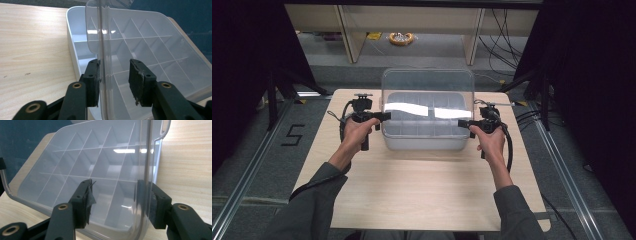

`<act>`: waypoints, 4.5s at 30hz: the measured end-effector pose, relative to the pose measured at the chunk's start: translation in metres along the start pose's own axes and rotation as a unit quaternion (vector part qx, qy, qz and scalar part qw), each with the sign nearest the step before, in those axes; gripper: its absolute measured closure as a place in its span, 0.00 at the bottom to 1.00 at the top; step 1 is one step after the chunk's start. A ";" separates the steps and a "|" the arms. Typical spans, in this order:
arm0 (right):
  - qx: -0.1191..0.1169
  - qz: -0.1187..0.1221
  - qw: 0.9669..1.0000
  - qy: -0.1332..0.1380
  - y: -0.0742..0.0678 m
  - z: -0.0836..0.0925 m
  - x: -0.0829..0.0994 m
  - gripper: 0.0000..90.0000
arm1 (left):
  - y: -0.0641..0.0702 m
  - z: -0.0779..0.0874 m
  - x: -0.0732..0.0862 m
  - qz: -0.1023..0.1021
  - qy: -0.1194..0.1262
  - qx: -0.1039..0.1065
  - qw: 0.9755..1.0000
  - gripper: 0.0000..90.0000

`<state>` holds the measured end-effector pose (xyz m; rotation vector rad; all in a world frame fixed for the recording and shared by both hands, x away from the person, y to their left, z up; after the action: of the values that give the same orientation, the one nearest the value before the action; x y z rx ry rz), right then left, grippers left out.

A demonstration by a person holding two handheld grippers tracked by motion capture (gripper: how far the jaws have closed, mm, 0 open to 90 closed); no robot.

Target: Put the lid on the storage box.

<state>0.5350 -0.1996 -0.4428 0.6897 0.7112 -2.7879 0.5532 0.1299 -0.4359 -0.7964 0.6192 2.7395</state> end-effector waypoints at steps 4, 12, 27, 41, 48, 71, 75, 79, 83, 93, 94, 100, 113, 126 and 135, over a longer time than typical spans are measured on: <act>0.009 0.002 1.000 0.001 0.006 -0.006 -0.003 0.50 | -0.001 -0.006 -0.001 -0.002 -0.016 -0.002 1.000 0.67; 0.000 -0.035 0.999 -0.015 0.004 -0.011 -0.001 0.48 | -0.004 -0.015 0.001 0.007 -0.025 -0.003 1.000 0.65; 0.009 -0.006 1.000 -0.011 0.010 -0.022 -0.004 0.45 | -0.011 -0.024 0.002 0.015 -0.031 -0.007 0.999 0.61; 0.029 0.013 0.999 -0.005 0.013 -0.030 -0.007 0.40 | -0.016 -0.036 0.006 0.037 -0.040 0.000 0.998 0.58; 0.043 0.021 0.999 -0.024 0.013 -0.031 -0.007 0.38 | -0.016 -0.037 0.006 0.034 -0.037 -0.004 0.999 0.58; 0.088 0.033 0.990 -0.104 0.013 -0.033 -0.009 0.50 | -0.013 -0.043 0.006 -0.005 -0.049 -0.072 0.996 0.57; 0.101 0.043 0.989 -0.094 0.018 -0.032 -0.011 0.51 | -0.014 -0.043 0.007 -0.001 -0.049 -0.068 0.996 0.58; 0.100 0.034 0.991 -0.084 0.020 -0.033 -0.010 0.51 | -0.015 -0.043 0.007 0.003 -0.051 -0.061 0.997 0.58; 0.079 0.026 0.993 -0.087 0.022 -0.032 -0.007 0.51 | -0.016 -0.043 0.007 0.004 -0.048 -0.057 0.997 0.58; 0.091 0.043 0.992 -0.081 0.019 -0.030 -0.003 0.51 | -0.015 -0.040 0.011 -0.014 -0.048 -0.059 0.997 0.58; 0.091 0.030 0.992 -0.085 0.015 -0.029 0.000 0.51 | -0.015 -0.040 0.012 -0.012 -0.051 -0.058 0.997 0.58; 0.091 0.021 0.993 -0.068 0.015 -0.028 0.004 0.53 | -0.014 -0.036 0.017 -0.019 -0.056 -0.055 0.997 0.59; 0.052 0.048 0.997 -0.022 0.010 -0.006 0.007 0.46 | -0.015 -0.017 0.027 -0.028 -0.047 -0.026 0.998 0.51; 0.048 0.064 0.997 -0.010 -0.001 0.001 0.026 0.44 | -0.006 0.002 0.040 -0.046 -0.040 -0.007 0.998 0.47; 0.035 0.088 0.996 0.001 -0.010 0.004 0.037 0.38 | 0.000 0.009 0.057 -0.059 -0.034 0.012 0.998 0.43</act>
<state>0.4979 -0.1951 -0.4535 0.7298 0.5290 -2.6619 0.5015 0.1392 -0.4605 -0.7082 0.5720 2.6346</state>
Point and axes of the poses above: each handheld gripper's, and its own axes: z roughly backward along the jaws, x roughly out of its underside, y roughly to its right, the point moved 6 cm from there along -z, roughly forward along the jaws, and after that the axes turned 15 degrees about -y, right-handed, at the moved point
